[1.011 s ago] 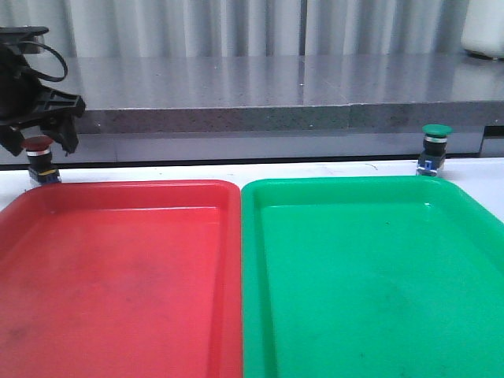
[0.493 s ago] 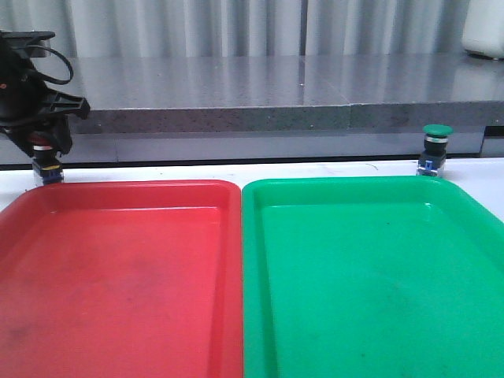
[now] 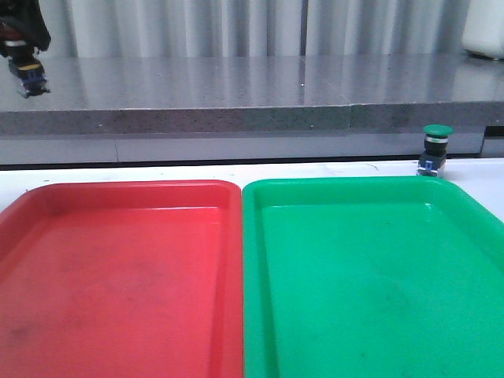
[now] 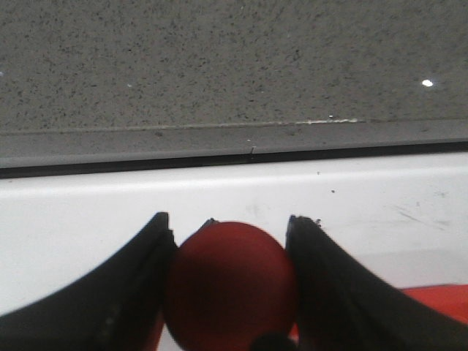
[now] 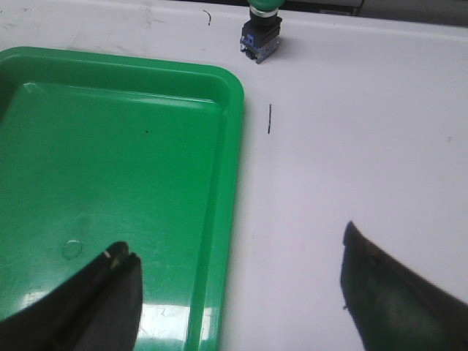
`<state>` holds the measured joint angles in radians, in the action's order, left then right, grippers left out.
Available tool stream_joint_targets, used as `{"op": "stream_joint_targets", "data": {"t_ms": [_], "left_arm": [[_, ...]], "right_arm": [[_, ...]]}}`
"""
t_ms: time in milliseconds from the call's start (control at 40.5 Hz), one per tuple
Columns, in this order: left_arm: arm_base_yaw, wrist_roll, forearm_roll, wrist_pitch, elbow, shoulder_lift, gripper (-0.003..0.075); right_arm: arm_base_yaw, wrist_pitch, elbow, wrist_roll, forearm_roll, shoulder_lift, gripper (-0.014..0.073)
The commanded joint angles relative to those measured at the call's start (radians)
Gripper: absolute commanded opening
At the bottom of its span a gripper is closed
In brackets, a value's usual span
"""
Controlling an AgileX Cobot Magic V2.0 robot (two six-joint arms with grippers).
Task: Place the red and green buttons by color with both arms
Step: 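Lift the red button with the left gripper and carry it over the red tray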
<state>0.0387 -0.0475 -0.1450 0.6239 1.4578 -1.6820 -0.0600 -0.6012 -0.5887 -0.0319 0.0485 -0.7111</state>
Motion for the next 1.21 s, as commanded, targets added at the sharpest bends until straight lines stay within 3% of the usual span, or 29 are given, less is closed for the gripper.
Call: {"op": "stream_joint_targets", "data": {"t_ms": [0, 296, 567, 740, 1060, 1184], "left_arm": [[0.021, 0.000, -0.030, -0.056, -0.048, 0.130, 0.0260], [0.133, 0.000, -0.068, -0.135, -0.344, 0.302, 0.0260], [0.356, 0.000, -0.082, -0.251, -0.545, 0.308, 0.0260], [0.443, 0.000, -0.082, -0.336, -0.585, 0.257, 0.0260], [0.457, 0.000, -0.082, -0.386, -0.585, 0.106, 0.0261], [0.457, 0.000, -0.082, -0.384, -0.585, 0.078, 0.0322]], "right_arm": [[0.007, 0.065, -0.034, -0.009, -0.009, -0.009, 0.0579], [0.007, 0.065, -0.034, -0.009, -0.009, -0.009, 0.0579], [0.007, 0.065, -0.034, -0.009, -0.009, -0.009, 0.0579], [0.007, 0.065, -0.034, -0.009, -0.009, -0.009, 0.0579], [0.007, 0.065, -0.034, -0.009, -0.009, -0.009, 0.0579], [0.007, 0.065, -0.034, -0.009, -0.009, -0.009, 0.0579]]}}
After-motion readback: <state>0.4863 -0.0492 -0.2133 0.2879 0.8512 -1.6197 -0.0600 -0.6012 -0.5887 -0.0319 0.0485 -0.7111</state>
